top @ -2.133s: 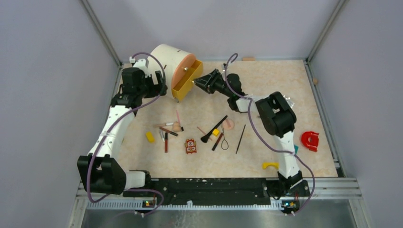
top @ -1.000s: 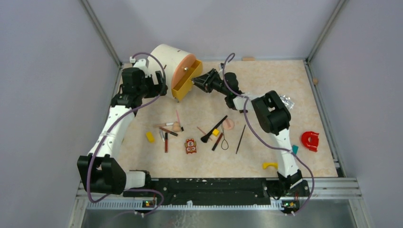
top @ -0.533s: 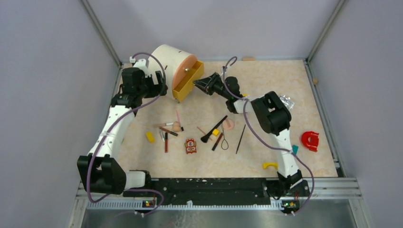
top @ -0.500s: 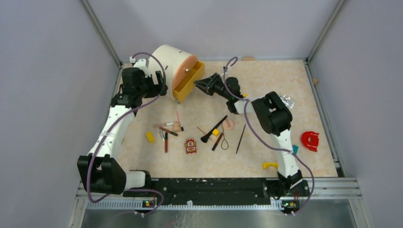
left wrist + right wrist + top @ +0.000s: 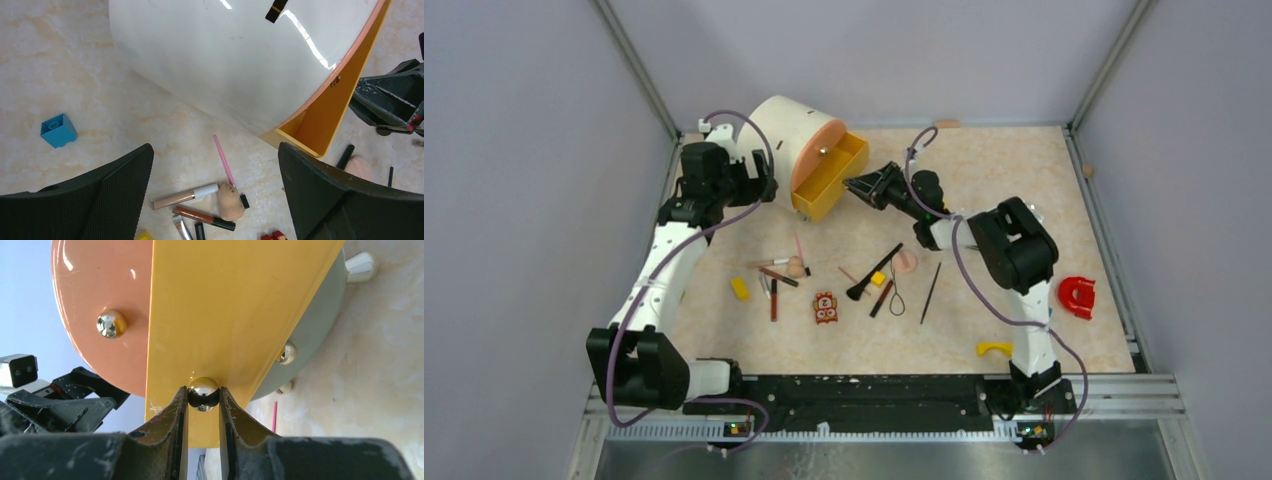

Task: Organize the makeup
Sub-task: Open the drawer in the storage box.

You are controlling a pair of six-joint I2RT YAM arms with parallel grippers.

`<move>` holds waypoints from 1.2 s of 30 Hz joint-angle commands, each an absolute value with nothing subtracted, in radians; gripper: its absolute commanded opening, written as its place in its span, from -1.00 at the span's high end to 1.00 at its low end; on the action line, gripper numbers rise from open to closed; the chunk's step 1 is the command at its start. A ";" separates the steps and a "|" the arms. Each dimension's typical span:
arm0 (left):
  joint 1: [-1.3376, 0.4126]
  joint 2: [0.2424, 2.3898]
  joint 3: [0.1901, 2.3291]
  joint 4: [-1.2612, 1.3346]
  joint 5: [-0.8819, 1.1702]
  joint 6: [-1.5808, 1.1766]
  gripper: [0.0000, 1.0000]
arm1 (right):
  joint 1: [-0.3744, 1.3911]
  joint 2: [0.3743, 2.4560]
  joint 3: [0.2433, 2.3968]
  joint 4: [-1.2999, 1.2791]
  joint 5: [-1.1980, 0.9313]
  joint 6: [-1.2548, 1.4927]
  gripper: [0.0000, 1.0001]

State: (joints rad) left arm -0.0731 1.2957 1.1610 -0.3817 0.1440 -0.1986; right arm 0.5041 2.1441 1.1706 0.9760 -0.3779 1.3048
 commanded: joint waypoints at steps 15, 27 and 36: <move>-0.239 1.310 1.230 -0.280 -0.051 -0.104 -0.98 | 0.491 1.957 0.993 0.996 -0.351 1.233 0.94; -0.270 1.413 1.298 -0.282 -0.117 -0.094 -0.98 | 0.490 1.933 0.941 1.037 -0.345 1.236 0.94; -0.324 1.417 1.312 -0.278 -0.215 -0.072 -0.98 | 0.489 1.909 0.928 1.027 -0.345 1.224 0.94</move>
State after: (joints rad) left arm -0.3084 1.4292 1.2942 -0.3412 -0.1383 -0.0780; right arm 0.4946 1.9701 0.9398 0.9947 -0.3305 1.2564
